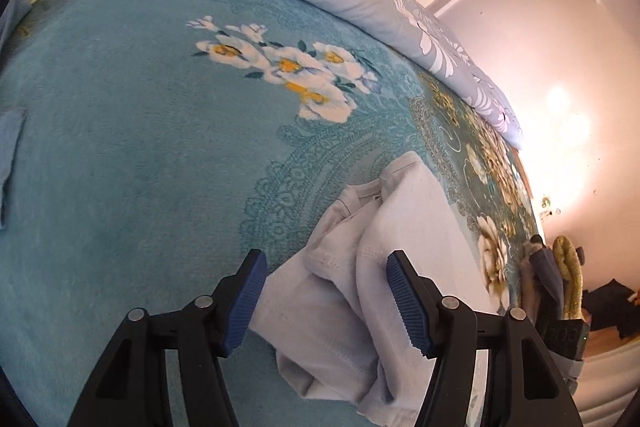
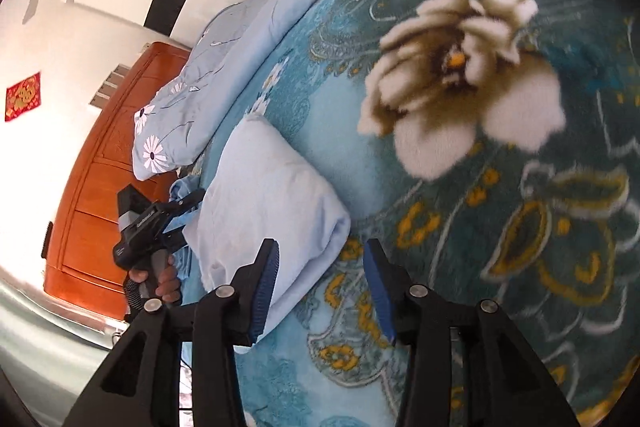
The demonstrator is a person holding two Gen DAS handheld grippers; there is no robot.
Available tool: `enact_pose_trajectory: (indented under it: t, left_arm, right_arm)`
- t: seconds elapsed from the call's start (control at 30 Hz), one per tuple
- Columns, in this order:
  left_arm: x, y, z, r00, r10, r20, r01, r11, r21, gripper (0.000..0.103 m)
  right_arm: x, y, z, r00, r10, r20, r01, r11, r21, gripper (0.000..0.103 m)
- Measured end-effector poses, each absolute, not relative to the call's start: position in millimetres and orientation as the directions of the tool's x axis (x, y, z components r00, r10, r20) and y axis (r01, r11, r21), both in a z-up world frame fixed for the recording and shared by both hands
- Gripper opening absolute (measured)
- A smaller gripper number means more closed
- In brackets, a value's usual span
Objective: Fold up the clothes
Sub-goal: 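Grasp the folded shirt end with the left gripper while the right gripper grasps beside it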
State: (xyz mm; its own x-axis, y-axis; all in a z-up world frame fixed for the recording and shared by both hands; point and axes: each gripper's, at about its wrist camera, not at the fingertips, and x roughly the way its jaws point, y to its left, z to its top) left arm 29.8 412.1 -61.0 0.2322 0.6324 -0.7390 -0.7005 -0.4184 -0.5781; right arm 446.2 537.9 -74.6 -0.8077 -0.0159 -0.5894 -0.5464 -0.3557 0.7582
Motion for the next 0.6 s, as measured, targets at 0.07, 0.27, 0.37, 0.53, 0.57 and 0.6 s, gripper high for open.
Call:
enact_pose_trajectory:
  t: [0.07, 0.27, 0.37, 0.53, 0.57, 0.6]
  left_arm:
    - [33, 422, -66, 0.278, 0.609, -0.743, -0.712, -0.388, -0.585, 0.067]
    - [49, 439, -69, 0.297, 0.568, -0.768, -0.763, -0.343, -0.549, 0.07]
    - [53, 438, -69, 0.308, 0.579, -0.755, -0.757, -0.332, -0.563, 0.067]
    - [54, 428, -71, 0.344, 0.606, -0.717, -0.702, -0.341, -0.625, 0.026]
    - [54, 425, -71, 0.348, 0.615, -0.708, -0.687, -0.346, -0.639, 0.02]
    - [56, 421, -69, 0.344, 0.625, -0.7, -0.679, -0.35, -0.646, 0.018]
  right_arm:
    - [443, 524, -81, -0.814, -0.021, -0.581, -0.546, -0.312, 0.777, 0.046]
    - [423, 495, -80, -0.807, 0.08, -0.585, -0.586, -0.228, 0.778, 0.054]
    - [413, 485, -79, -0.81, 0.115, -0.575, -0.585, -0.229, 0.778, 0.054]
    - [404, 476, -86, -0.857, 0.064, -0.512, -0.514, -0.196, 0.835, 0.042]
    - [404, 478, -88, -0.859, 0.055, -0.51, -0.51, -0.19, 0.839, 0.027]
    - [405, 482, -89, -0.863, 0.045, -0.503, -0.502, -0.186, 0.845, 0.012]
